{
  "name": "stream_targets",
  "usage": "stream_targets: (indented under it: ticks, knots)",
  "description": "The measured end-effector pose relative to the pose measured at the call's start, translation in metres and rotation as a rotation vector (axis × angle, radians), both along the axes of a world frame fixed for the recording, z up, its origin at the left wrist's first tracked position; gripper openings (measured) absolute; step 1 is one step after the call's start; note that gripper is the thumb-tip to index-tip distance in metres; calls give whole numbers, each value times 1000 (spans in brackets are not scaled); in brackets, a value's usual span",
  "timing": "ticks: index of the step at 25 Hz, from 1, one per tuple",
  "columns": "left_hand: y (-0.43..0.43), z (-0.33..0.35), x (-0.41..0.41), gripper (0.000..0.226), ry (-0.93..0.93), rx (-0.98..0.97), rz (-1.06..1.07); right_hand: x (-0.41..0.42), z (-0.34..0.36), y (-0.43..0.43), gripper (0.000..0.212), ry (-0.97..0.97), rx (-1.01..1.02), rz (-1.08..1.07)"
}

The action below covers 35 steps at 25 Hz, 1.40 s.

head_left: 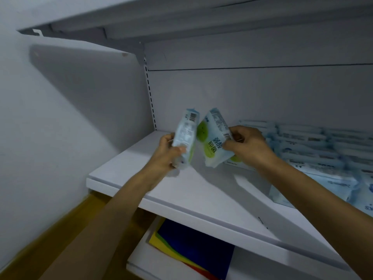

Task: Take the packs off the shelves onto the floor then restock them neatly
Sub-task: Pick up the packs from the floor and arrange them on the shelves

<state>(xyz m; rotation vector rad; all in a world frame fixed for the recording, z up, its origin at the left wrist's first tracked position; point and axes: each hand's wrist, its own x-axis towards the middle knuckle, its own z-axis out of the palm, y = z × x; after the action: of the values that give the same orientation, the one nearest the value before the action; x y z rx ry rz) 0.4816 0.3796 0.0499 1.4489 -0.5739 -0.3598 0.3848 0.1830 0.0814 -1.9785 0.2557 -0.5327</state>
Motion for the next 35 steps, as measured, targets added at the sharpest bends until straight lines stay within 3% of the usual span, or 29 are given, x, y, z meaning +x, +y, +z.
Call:
stream_targets:
  ticks: [3, 7, 10, 13, 15, 18, 20, 22, 26, 30, 32, 35]
  knots:
    - [22, 11, 13, 37, 181, -219, 19, 2, 4, -8, 24, -2, 21, -55]
    - [-7, 7, 12, 53, 139, -81, 151, 1, 12, -1, 29, 22, -49, 103]
    - [-52, -9, 3, 56, 172, 31, 209, -2, 32, -15, 31, 176, -341, 94]
    - [-91, -25, 1, 87, 99, 163, 234, -2, 43, -42, 34, 444, -719, 65]
    - [-109, -28, -3, 93, 34, 308, 261, -5, 43, -53, 37, 509, -795, 48]
    - [-129, -26, -13, 61, 59, 204, 317, -17, 39, -58, 70, 468, -796, 16]
    - [-137, -28, -19, 69, 120, 138, 305, -24, 34, -54, 99, 613, -989, 36]
    - [-140, -35, -18, 82, 137, 145, 241, -24, 20, -52, 106, 736, -1152, 87]
    - [-133, -30, -9, 45, 202, 198, 85, -17, 18, -49, 102, 784, -1131, 120]
    - [-123, -16, -18, 40, 236, 186, 6, -15, 23, -41, 93, 768, -1050, 152]
    - [-109, -17, -20, 31, 195, 135, 81, -19, 28, -32, 84, 730, -1047, 121]
    - [-68, -19, -27, 28, -4, -8, 292, -33, 29, 4, 81, 458, -1024, 56]
